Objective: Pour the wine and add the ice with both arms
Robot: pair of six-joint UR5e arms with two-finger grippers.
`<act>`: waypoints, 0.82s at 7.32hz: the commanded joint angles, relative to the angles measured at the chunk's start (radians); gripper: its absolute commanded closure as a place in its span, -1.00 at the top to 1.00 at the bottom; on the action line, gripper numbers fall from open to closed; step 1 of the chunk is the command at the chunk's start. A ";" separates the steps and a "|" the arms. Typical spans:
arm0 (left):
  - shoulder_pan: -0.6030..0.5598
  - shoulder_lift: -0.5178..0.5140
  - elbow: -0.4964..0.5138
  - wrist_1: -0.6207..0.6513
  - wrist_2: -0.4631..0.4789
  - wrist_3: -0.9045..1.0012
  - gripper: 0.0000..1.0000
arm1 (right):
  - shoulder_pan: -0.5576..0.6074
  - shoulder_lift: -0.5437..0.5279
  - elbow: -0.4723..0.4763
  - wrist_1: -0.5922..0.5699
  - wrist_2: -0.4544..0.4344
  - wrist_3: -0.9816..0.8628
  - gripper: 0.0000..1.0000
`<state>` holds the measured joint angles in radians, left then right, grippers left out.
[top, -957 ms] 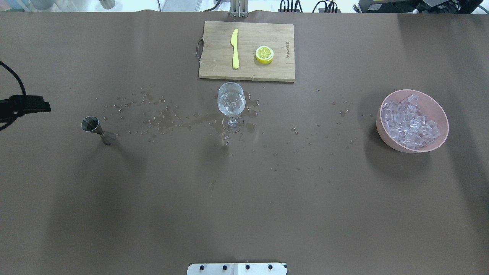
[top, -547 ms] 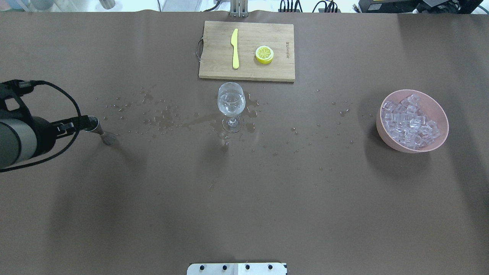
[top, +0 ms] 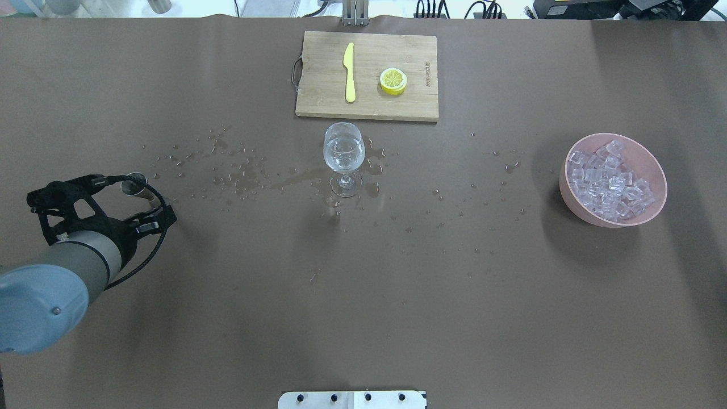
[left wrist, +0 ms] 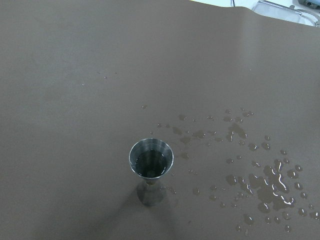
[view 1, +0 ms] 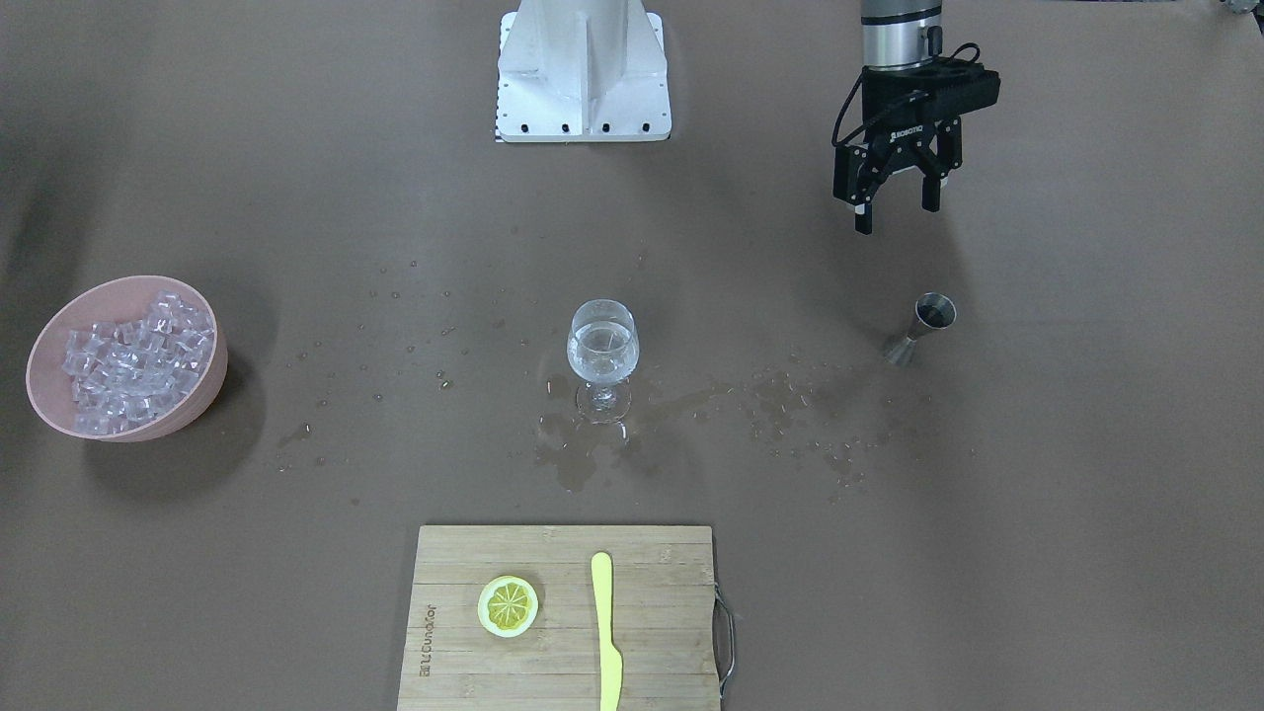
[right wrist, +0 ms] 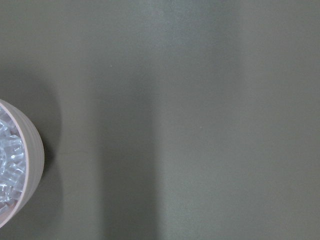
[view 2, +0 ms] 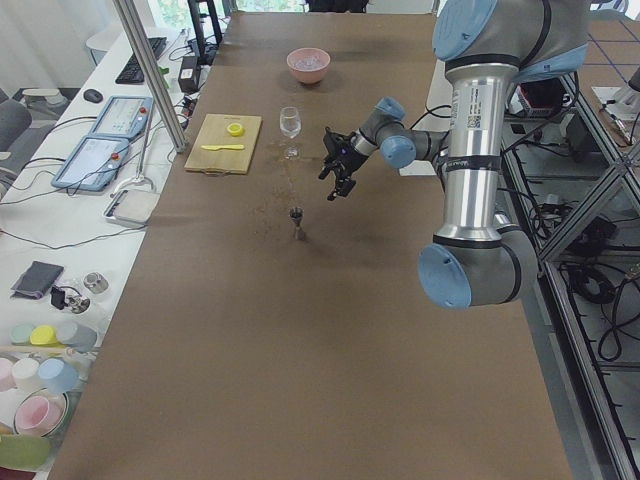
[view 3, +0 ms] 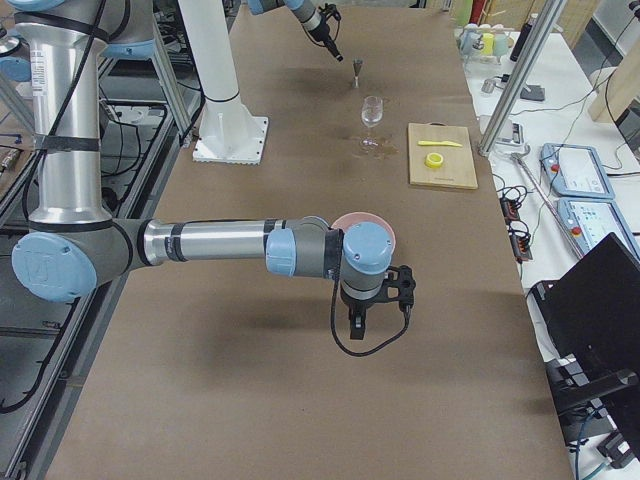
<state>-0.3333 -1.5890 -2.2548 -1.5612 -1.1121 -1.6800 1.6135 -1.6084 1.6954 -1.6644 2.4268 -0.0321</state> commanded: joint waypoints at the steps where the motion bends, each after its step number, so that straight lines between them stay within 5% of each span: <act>1: 0.052 -0.038 0.102 0.009 0.176 -0.033 0.96 | -0.006 0.001 -0.002 0.000 0.003 0.001 1.00; 3: 0.053 -0.092 0.239 0.004 0.253 -0.113 0.96 | -0.009 0.004 -0.005 0.000 0.003 0.001 1.00; 6: 0.066 -0.095 0.316 0.001 0.348 -0.133 0.96 | -0.014 0.010 -0.006 0.000 0.003 0.003 1.00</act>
<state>-0.2705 -1.6806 -1.9794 -1.5579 -0.8033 -1.8062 1.6026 -1.6003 1.6902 -1.6644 2.4302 -0.0303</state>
